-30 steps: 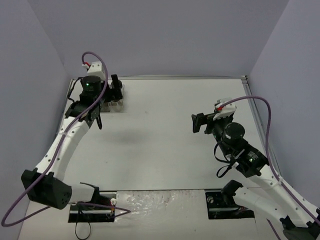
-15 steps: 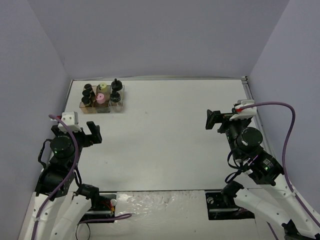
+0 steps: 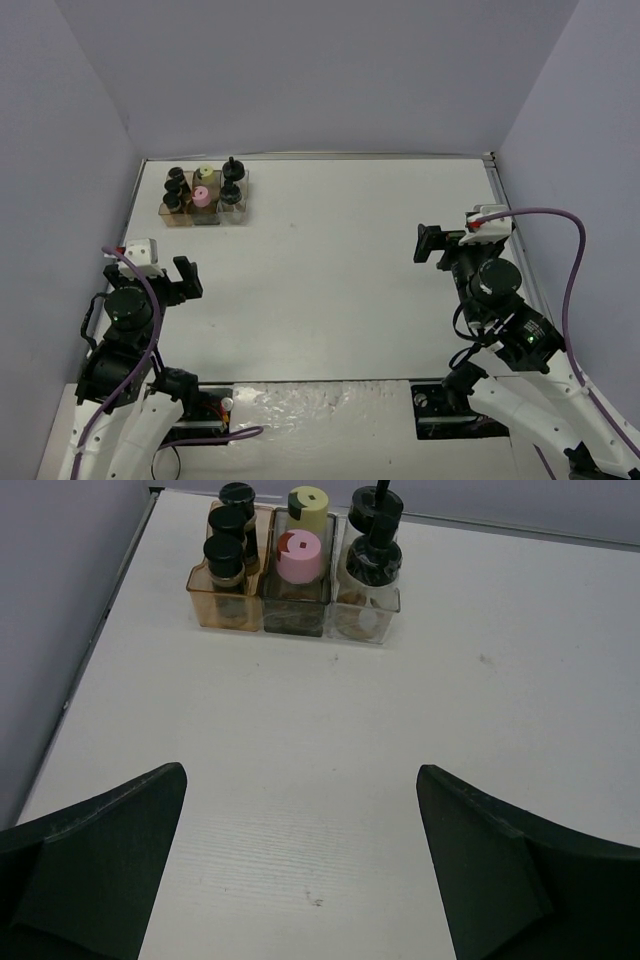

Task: Organize the condiment bottles

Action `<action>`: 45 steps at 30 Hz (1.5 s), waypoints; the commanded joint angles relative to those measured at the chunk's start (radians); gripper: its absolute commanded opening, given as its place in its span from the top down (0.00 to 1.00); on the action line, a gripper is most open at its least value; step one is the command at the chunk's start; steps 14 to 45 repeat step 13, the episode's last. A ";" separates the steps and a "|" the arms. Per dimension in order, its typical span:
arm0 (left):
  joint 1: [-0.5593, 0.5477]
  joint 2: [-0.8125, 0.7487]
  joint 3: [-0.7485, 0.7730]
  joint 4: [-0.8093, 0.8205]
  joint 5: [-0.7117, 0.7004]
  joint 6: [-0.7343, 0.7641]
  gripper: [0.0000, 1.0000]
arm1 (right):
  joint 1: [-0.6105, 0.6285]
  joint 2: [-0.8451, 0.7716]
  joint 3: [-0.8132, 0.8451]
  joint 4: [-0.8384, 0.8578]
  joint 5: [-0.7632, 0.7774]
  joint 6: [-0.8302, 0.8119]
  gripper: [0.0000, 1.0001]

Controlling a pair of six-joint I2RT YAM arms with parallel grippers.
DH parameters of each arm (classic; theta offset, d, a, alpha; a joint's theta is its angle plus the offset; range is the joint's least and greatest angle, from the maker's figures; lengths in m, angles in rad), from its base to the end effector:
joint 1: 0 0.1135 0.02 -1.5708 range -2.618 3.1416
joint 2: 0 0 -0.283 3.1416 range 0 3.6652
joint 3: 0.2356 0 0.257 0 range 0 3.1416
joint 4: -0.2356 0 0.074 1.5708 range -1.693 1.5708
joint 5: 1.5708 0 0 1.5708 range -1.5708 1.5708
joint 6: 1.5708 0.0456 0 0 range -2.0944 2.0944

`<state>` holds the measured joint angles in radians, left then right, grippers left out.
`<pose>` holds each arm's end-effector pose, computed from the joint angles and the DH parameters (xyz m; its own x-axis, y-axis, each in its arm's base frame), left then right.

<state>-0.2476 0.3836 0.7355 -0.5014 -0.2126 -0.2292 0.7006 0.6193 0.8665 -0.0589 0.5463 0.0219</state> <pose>0.0884 -0.0124 0.3442 -0.1491 -0.1914 -0.9701 0.0035 0.9810 -0.1940 0.1132 0.0645 0.4182 0.1395 0.1422 -0.9800 -0.1638 0.9793 0.1187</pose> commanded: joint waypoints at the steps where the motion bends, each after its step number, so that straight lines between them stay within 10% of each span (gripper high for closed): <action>1: 0.016 0.015 0.004 0.101 -0.004 0.034 0.03 | -0.004 0.000 0.003 0.064 0.040 -0.013 0.00; 45: 0.014 0.025 -0.002 0.106 -0.028 0.044 0.03 | -0.004 0.002 -0.001 0.064 0.047 -0.013 0.00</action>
